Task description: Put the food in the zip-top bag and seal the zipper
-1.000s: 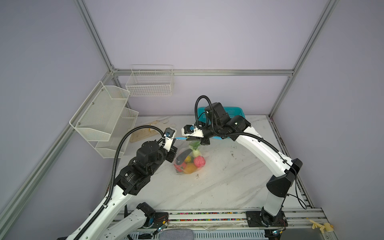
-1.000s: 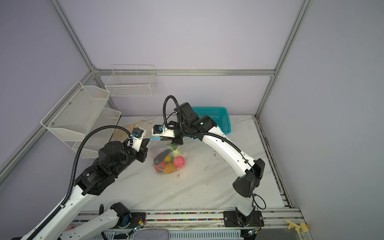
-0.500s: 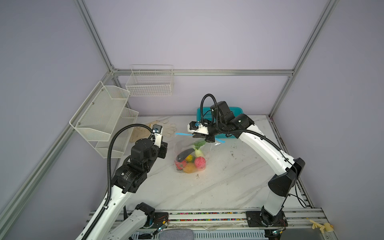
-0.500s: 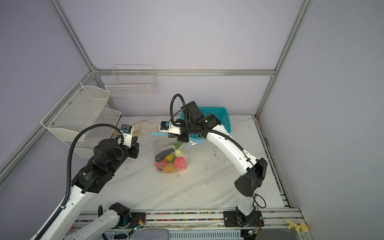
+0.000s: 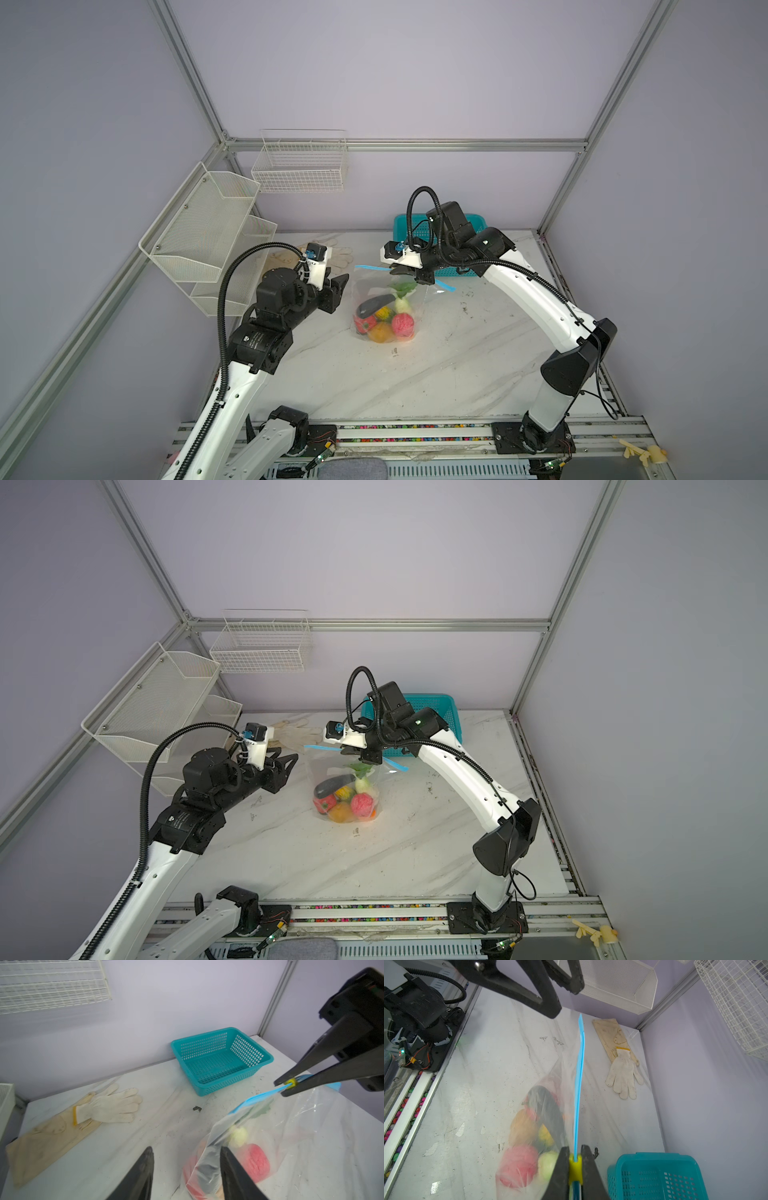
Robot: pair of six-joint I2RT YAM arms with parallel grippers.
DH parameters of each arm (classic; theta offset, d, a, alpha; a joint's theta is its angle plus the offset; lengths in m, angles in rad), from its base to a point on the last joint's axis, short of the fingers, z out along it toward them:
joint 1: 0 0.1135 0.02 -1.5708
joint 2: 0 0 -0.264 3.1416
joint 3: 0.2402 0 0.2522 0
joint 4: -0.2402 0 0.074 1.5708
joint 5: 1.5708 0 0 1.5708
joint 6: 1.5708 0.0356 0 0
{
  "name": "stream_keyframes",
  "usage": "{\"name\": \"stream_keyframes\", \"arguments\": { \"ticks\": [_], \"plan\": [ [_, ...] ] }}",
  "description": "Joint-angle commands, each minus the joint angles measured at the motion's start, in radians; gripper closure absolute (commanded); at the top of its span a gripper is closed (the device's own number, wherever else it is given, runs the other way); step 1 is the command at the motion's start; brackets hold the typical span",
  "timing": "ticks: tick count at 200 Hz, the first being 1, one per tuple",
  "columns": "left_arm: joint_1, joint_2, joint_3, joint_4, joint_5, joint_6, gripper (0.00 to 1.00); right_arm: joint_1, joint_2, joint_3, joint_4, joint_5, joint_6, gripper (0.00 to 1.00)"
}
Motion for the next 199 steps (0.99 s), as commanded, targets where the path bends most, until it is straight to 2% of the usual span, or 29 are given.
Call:
{"name": "stream_keyframes", "arguments": {
  "ticks": [1, 15, 53, 81, 122, 156, 199],
  "plan": [
    [0.061, 0.024, -0.008, 0.196, 0.294, -0.088, 0.39, 0.002, -0.015, 0.002, -0.024, -0.039, -0.015, 0.94],
    [0.081, 0.055, -0.020, 0.274, 0.411, -0.133, 0.37, 0.002, -0.015, 0.000, -0.024, -0.042, -0.018, 0.94],
    [0.083, 0.119, -0.057, 0.447, 0.569, -0.196, 0.36, 0.002, -0.007, 0.006, -0.024, -0.059, -0.028, 0.94],
    [0.082, 0.166, -0.066, 0.487, 0.630, -0.209, 0.36, 0.002, 0.002, 0.013, -0.024, -0.066, -0.034, 0.94],
    [0.080, 0.170, -0.097, 0.465, 0.635, -0.184, 0.44, -0.001, 0.004, 0.019, -0.024, -0.072, -0.038, 0.95],
    [0.075, 0.152, -0.125, 0.413, 0.607, -0.131, 0.60, -0.004, 0.008, 0.025, -0.025, -0.079, -0.039, 0.95],
    [0.066, 0.137, -0.125, 0.379, 0.549, -0.116, 0.98, -0.004, 0.016, 0.032, -0.024, -0.081, -0.035, 0.95]
  ]
}}
